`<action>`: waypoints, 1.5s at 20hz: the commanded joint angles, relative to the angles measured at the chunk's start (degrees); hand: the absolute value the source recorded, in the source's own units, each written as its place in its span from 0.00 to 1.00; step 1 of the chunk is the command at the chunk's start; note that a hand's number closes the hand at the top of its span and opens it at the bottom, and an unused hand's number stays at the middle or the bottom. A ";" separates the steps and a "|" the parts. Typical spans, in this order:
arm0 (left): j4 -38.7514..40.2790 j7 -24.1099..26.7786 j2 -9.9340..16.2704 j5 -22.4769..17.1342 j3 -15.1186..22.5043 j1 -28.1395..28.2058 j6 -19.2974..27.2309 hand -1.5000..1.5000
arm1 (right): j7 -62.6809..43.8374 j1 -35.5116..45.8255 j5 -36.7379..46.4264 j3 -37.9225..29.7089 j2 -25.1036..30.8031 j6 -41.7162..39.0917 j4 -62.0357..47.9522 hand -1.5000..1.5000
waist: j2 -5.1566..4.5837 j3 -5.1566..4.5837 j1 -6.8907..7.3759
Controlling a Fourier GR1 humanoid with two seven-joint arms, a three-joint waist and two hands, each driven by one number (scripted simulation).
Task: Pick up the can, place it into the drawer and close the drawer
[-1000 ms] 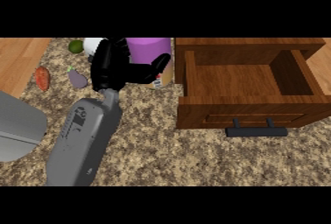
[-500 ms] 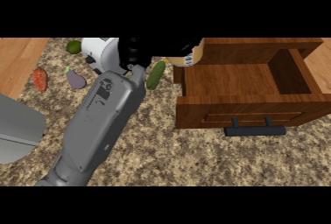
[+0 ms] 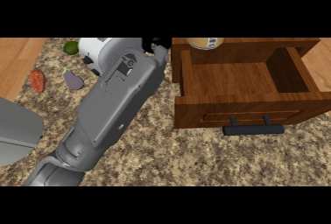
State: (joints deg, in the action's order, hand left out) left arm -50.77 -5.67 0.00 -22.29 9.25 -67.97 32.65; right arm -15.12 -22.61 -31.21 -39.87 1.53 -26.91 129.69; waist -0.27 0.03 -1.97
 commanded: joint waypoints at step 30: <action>21.74 9.81 0.00 -28.30 24.25 -12.25 11.41 0.00 | -3.58 3.52 0.86 2.56 0.42 1.58 2.01 0.00 | -0.70 0.10 -3.40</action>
State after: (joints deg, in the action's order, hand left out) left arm -28.70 4.63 0.00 -48.18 30.46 -80.39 41.72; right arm -18.31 -19.77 -30.51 -37.42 1.58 -25.53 131.72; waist -0.98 0.13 -5.13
